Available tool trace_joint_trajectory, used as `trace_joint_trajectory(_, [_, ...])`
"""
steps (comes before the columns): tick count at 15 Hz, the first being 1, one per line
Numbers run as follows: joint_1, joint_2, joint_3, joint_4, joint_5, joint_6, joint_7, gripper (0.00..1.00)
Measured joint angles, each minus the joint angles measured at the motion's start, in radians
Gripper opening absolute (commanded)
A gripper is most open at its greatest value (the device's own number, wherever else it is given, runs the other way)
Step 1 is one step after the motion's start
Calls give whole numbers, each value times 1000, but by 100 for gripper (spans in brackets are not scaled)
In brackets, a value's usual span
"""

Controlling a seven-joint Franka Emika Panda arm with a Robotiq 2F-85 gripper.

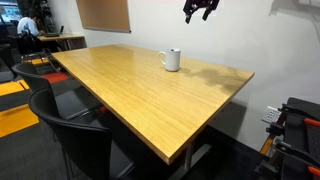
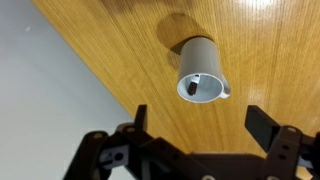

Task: Remove the marker from the mug and put it on the table

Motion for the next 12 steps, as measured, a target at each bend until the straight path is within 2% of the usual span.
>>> trace_joint_trajectory(5, [1, 22, 3, 16, 0, 0, 14, 100])
trace_joint_trajectory(12, [5, 141, 6, 125, 0, 1, 67, 100])
